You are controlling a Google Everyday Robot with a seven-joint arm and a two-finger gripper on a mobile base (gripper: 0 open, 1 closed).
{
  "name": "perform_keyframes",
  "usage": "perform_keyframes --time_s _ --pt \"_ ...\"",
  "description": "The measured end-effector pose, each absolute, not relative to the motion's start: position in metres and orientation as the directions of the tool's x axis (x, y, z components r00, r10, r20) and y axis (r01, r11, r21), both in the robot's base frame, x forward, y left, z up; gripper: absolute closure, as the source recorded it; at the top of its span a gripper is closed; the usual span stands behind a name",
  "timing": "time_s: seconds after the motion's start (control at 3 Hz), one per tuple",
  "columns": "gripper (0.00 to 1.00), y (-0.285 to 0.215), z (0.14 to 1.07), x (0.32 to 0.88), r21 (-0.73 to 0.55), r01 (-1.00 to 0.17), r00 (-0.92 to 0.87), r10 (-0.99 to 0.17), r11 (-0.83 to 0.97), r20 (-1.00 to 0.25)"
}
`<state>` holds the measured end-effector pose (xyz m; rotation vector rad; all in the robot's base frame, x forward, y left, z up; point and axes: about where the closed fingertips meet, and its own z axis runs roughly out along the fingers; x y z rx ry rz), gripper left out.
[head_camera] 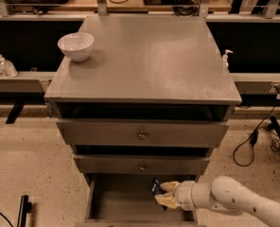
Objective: Place rxbar blueberry into bottom drawer
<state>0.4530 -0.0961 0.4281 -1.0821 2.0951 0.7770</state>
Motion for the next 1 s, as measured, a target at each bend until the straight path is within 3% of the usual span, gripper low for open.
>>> perform_keyframes --time_s 0.67,1.0 --pt "1.0 -0.096 0.388 0.451 0.212 -0.825 -0.487 -0.468 0.524 -0.737" --pt "1.0 -0.117 0.352 0.475 0.111 -0.789 -0.485 -0.501 0.604 -0.717"
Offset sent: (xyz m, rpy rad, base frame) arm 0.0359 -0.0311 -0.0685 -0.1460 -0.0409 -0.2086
